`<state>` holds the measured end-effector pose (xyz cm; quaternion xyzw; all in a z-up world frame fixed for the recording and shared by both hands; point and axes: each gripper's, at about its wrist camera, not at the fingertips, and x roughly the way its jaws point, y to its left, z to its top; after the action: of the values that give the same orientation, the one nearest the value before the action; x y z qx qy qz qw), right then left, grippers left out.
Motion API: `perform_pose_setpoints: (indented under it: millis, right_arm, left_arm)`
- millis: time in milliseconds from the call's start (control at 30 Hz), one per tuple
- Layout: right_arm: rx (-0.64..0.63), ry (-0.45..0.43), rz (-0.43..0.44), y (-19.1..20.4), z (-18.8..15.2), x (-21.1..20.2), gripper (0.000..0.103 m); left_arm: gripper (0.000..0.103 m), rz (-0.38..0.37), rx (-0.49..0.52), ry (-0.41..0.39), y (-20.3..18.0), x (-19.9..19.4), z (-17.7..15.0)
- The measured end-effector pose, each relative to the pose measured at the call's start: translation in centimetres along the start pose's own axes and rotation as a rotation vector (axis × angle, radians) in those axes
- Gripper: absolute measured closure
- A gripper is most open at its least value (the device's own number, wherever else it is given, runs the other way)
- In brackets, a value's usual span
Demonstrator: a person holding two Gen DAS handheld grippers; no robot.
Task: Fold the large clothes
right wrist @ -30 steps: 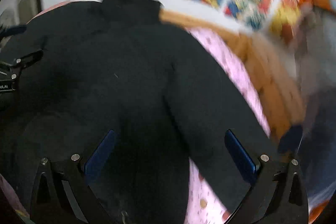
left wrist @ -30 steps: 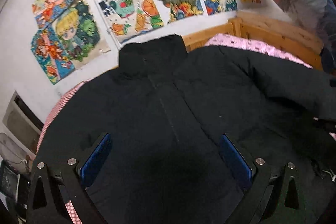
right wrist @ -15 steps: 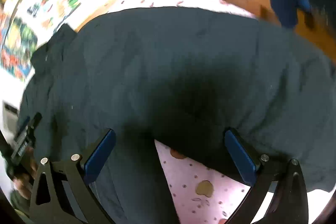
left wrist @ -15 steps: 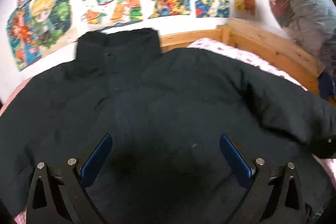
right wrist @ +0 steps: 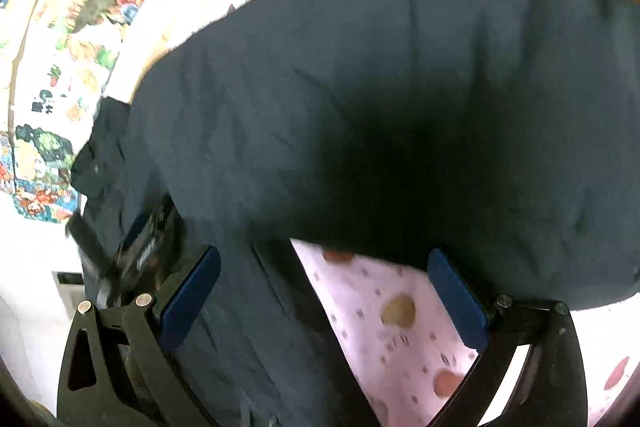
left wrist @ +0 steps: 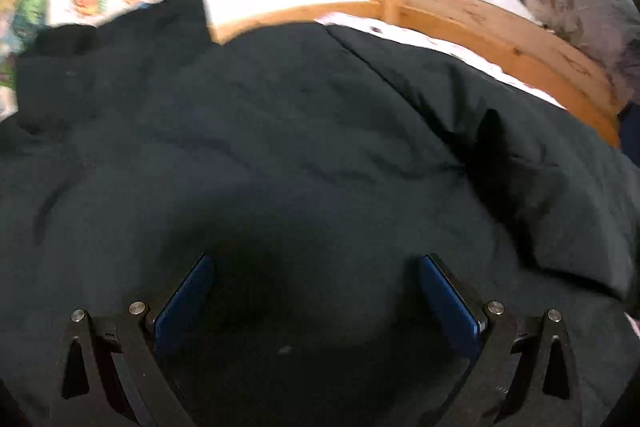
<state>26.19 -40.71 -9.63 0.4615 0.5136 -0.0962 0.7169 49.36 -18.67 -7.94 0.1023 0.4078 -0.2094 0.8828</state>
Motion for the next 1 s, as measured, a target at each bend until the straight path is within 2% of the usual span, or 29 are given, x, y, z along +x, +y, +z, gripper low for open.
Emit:
perform_pose_setpoints:
  millis: [100,200,300,367,467,600,700,733,800,867,900,1000]
  right_arm:
    - [-0.012,0.040,-0.014,0.0,0.1,0.7,0.001]
    - [0.057,0.003,0.000,-0.6,0.9,0.6,0.004]
    - [0.096,-0.067,0.002,-0.2,2.0,-0.4,0.031]
    - [0.092,-0.113,-0.007,0.1,2.7,-1.1,0.038]
    - [0.111,-0.157,0.045,0.6,4.0,-2.4,0.039]
    - [0.201,-0.177,0.146,0.3,5.1,-3.8,0.039]
    - [0.200,-0.269,0.156,0.4,6.2,-5.0,0.041]
    - [0.195,-0.299,0.144,0.2,6.8,-5.4,0.047]
    - [0.174,-0.328,0.085,0.4,7.8,-5.3,0.080]
    - [0.154,-0.354,0.049,1.3,8.9,-5.1,0.084]
    - [0.134,-0.369,0.043,1.5,9.1,-5.3,0.089]
    - [0.018,-0.434,0.002,3.8,9.7,-6.2,0.094]
  left_arm:
    - [0.000,-0.018,0.037,-0.029,-0.7,0.3,-0.3]
    - [0.000,0.023,0.078,-0.019,-1.8,0.9,-0.7]
    - [0.000,0.047,0.084,-0.022,-2.1,0.7,-0.8]
    - [0.000,0.050,0.072,-0.020,-1.7,0.4,-0.9]
    - [0.000,0.050,0.060,-0.016,-1.4,0.5,-0.8]
    - [0.000,0.058,0.064,-0.013,-1.5,0.6,-0.9]
    - [0.000,0.053,0.053,-0.002,-1.3,0.4,-0.8]
    - [0.000,0.049,0.046,0.002,-1.2,0.2,-0.8]
    - [0.000,0.045,0.034,0.006,-1.0,-0.3,-1.0]
    - [0.000,0.046,0.016,0.012,-0.6,-0.8,-1.0]
    - [0.000,0.046,0.004,0.013,-0.4,-1.0,-1.0]
    - [0.000,0.051,-0.019,0.009,0.1,-1.7,-1.0]
